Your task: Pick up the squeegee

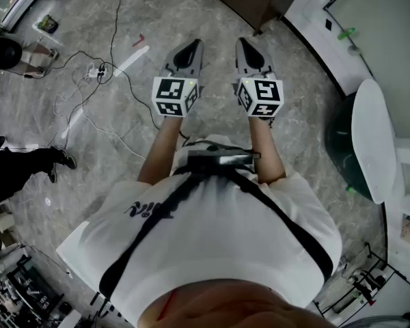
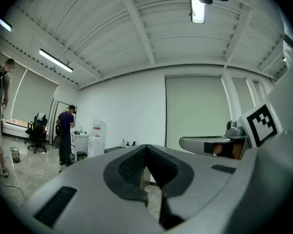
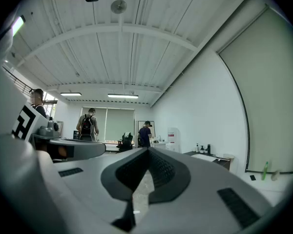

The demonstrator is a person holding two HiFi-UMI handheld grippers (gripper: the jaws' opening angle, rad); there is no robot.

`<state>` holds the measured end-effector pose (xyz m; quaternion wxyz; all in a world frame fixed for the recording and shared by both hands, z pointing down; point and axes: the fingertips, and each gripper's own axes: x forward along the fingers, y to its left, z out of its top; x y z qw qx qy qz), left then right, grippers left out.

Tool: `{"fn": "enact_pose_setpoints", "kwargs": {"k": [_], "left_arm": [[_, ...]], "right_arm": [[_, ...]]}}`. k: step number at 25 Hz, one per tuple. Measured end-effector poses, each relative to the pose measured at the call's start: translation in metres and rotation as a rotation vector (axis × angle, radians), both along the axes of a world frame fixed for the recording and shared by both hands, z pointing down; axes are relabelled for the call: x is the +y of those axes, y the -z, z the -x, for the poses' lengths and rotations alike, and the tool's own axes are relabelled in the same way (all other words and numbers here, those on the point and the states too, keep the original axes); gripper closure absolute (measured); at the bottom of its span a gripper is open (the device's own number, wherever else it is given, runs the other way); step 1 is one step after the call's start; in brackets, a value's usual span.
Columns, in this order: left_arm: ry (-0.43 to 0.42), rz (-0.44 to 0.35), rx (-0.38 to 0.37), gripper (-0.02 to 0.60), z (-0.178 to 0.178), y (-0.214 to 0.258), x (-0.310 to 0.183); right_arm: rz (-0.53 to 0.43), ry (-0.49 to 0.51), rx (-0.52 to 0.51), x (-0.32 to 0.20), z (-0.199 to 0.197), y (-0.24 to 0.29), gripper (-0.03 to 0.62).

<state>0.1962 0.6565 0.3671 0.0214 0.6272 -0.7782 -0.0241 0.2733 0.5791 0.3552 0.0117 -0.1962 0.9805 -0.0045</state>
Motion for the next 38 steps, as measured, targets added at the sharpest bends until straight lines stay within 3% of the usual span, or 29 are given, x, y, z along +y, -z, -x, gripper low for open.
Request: {"fn": "enact_pose_setpoints", "kwargs": {"k": [7, 12, 20, 25, 38], "left_arm": [[0.024, -0.020, 0.019, 0.572, 0.034, -0.010, 0.008], [0.051, -0.023, 0.037, 0.572, 0.057, -0.019, -0.011], [0.104, -0.019, 0.035, 0.572, 0.100, -0.033, -0.099], [0.121, -0.014, 0.037, 0.572, 0.130, -0.025, -0.164], [0.112, 0.050, 0.059, 0.572, 0.202, -0.048, -0.286]], "right_arm": [[0.011, 0.029, 0.028, 0.012, 0.036, -0.016, 0.586], [0.105, 0.077, -0.033, -0.013, 0.057, -0.017, 0.586], [0.135, 0.159, -0.097, -0.097, 0.107, -0.023, 0.586], [0.133, 0.156, -0.125, -0.165, 0.127, -0.014, 0.586], [0.234, 0.123, -0.070, -0.282, 0.200, -0.046, 0.586]]}}
